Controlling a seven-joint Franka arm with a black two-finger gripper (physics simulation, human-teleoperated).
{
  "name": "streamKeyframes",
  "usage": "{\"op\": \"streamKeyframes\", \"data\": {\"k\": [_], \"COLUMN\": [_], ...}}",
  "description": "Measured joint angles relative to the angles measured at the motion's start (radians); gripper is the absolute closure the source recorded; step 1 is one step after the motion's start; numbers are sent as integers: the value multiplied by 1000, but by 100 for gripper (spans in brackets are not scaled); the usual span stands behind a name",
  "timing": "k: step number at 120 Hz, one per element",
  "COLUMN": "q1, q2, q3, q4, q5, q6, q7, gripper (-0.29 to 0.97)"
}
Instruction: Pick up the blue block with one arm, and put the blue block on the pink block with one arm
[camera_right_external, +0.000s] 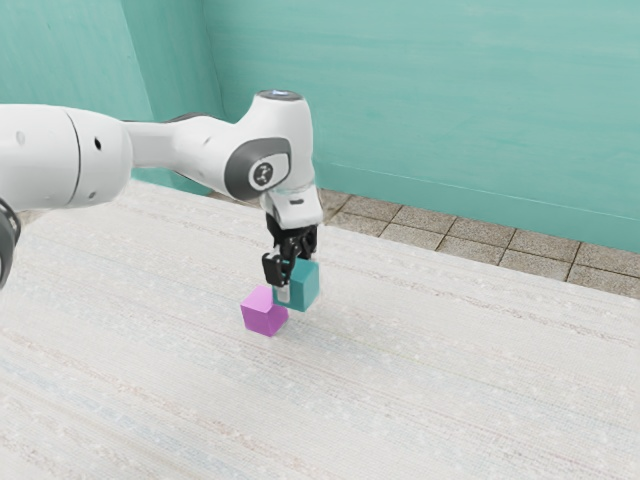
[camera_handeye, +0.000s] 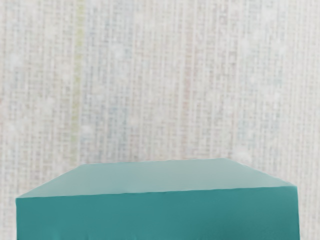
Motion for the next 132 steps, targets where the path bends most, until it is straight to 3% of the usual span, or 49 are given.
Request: {"op": "streamKeyframes", "data": {"k": [29, 69, 132], "q1": [49, 72, 131], "q2": [-15, 48, 100], "q3": [0, 1, 1], "q4": [-35, 0, 55], "q5": [39, 104, 50], "q6": [-8, 20, 53], "q7": [32, 77, 217], "gripper": [31, 32, 31]}}
